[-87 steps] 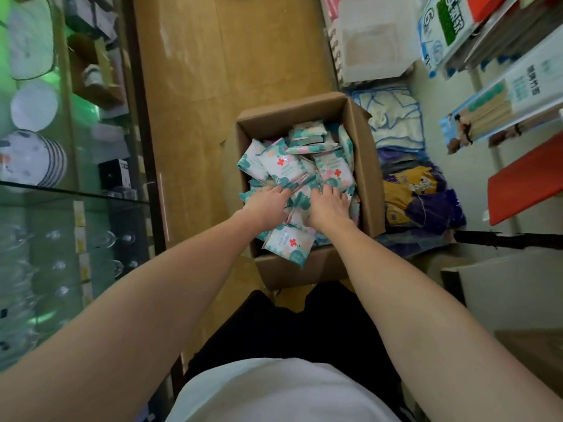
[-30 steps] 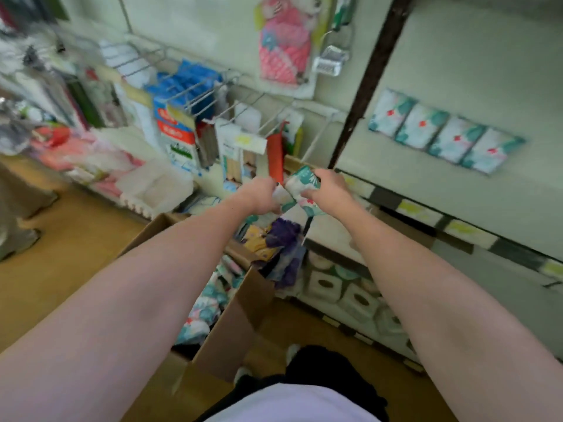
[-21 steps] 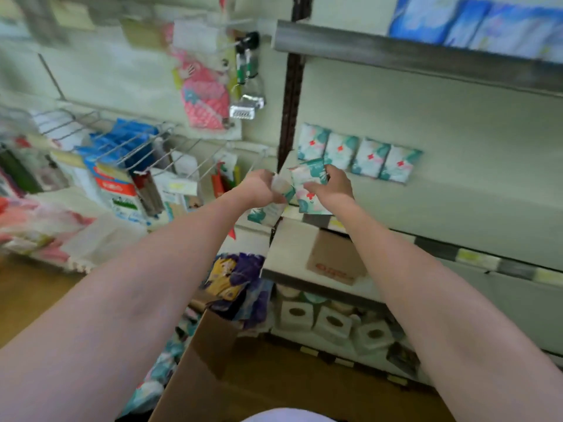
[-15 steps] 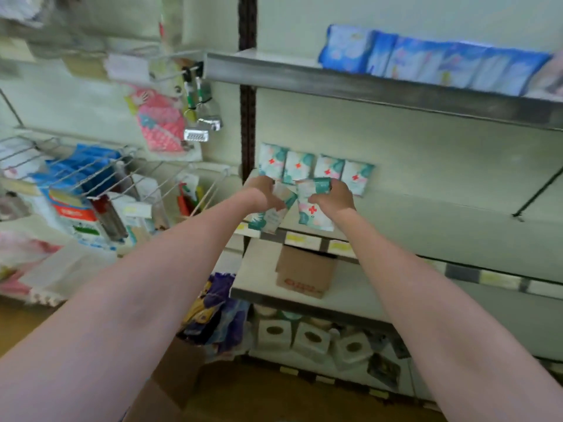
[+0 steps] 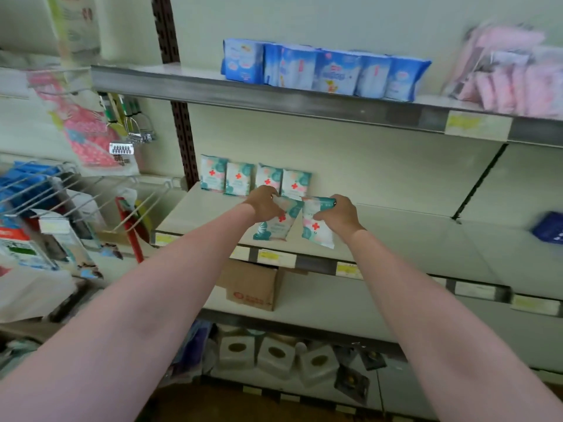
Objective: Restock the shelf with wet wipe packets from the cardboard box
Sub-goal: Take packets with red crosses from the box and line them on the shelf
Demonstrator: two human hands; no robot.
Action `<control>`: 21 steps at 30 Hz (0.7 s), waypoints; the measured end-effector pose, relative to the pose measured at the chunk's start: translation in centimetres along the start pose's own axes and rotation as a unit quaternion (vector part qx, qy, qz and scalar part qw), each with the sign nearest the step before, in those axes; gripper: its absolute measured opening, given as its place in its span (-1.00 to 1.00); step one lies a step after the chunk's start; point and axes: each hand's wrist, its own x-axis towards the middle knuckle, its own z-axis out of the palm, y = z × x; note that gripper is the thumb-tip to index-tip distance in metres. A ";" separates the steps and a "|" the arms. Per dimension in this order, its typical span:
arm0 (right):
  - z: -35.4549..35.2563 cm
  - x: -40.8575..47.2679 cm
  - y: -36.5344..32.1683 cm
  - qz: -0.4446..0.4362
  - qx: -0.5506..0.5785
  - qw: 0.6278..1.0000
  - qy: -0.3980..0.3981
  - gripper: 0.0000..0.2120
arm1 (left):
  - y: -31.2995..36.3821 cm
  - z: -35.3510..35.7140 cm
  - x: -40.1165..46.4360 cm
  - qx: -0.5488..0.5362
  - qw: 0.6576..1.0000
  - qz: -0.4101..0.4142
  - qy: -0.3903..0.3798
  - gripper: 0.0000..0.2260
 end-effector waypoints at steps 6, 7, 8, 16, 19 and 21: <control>-1.0 1.4 3.0 0.032 0.002 0.999 -0.018 -0.66 | 1.0 2.3 0.6 -0.004 1.000 -0.015 0.004 -0.50; -1.1 1.6 3.2 0.030 0.000 0.999 -0.021 -0.64 | 1.1 2.5 0.8 0.000 1.000 -0.016 0.005 -0.50; -1.1 1.9 3.4 0.024 -0.008 0.999 -0.025 -0.62 | 1.2 2.6 1.1 0.005 1.000 -0.017 0.006 -0.50; -1.1 5.3 3.3 -0.039 -0.195 0.976 -0.089 -0.62 | 1.4 3.5 4.4 0.078 0.997 -0.011 -0.018 -0.64; -1.5 6.8 2.7 -0.038 -0.284 0.946 -0.150 -0.51 | 1.2 3.5 5.7 0.110 0.993 -0.002 -0.042 -0.62; -1.1 7.5 1.9 -0.037 -0.356 0.914 -0.192 -0.40 | 1.0 3.3 6.4 0.121 0.991 0.000 -0.058 -0.61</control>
